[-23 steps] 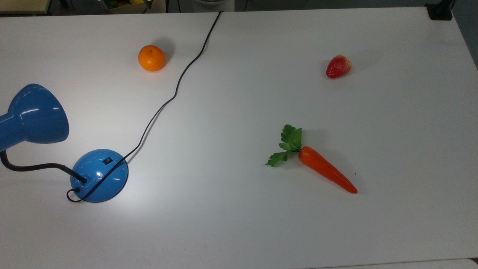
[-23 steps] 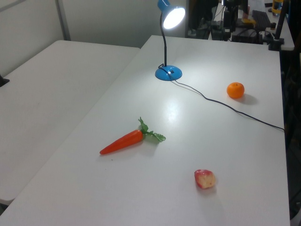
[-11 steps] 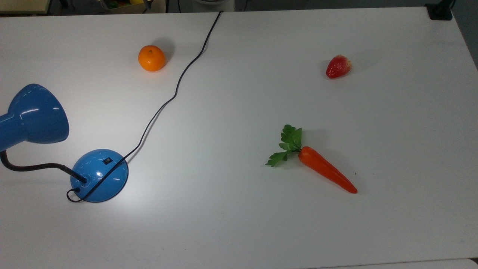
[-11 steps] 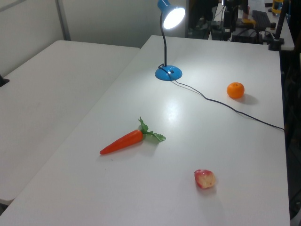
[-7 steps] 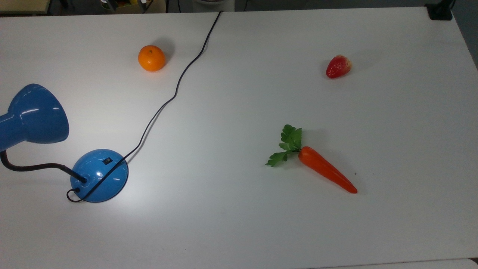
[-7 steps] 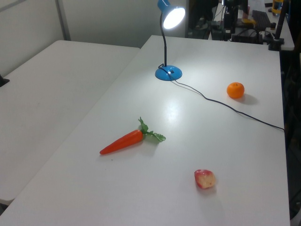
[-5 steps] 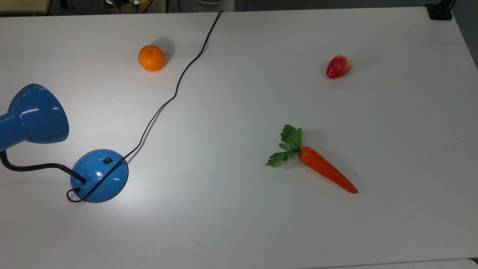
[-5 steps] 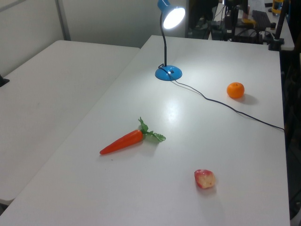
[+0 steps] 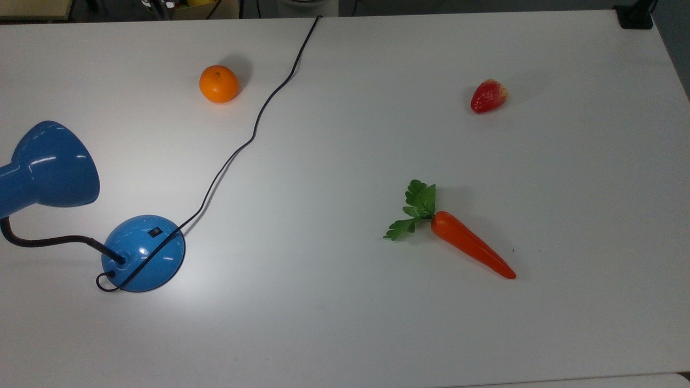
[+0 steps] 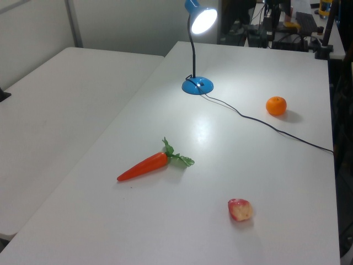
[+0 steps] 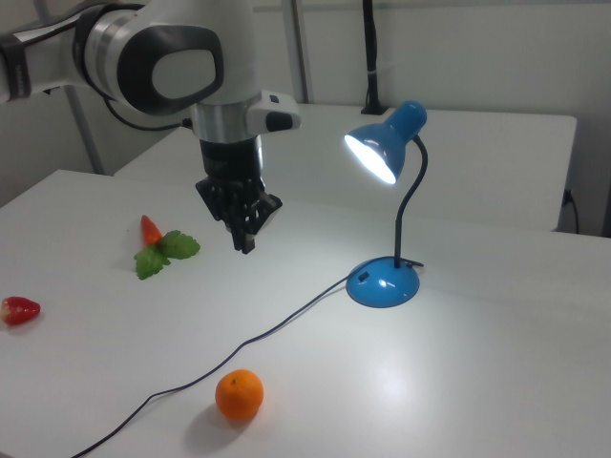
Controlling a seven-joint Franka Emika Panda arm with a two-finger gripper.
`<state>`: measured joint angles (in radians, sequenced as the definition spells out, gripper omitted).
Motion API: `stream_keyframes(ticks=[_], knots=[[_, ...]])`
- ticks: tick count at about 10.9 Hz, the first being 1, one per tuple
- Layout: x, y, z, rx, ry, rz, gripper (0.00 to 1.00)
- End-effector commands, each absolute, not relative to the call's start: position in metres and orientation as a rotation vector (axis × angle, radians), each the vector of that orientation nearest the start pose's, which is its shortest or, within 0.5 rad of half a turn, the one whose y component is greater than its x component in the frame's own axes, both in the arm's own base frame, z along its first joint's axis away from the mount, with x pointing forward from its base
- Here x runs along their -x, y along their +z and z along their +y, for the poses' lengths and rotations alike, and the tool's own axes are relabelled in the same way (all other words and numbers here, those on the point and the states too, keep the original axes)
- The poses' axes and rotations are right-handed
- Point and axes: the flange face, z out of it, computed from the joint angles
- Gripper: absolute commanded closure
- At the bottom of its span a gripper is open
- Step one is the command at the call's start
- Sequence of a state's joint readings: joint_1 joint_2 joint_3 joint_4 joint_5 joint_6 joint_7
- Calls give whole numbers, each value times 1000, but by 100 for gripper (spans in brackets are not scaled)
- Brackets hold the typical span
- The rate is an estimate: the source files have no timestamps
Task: Turn off lamp
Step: 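Move the gripper over the blue lamp base toward its switch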
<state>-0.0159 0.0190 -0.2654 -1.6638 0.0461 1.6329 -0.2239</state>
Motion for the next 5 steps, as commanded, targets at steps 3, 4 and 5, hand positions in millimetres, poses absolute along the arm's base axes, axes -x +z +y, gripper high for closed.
stream_keyframes(ticks=[3, 4, 5], knots=[[-552, 570, -178, 3052, -112, 212, 86], [-555, 570, -182, 3041, -149, 263, 86], [-560, 566, -183, 3038, -178, 300, 86]])
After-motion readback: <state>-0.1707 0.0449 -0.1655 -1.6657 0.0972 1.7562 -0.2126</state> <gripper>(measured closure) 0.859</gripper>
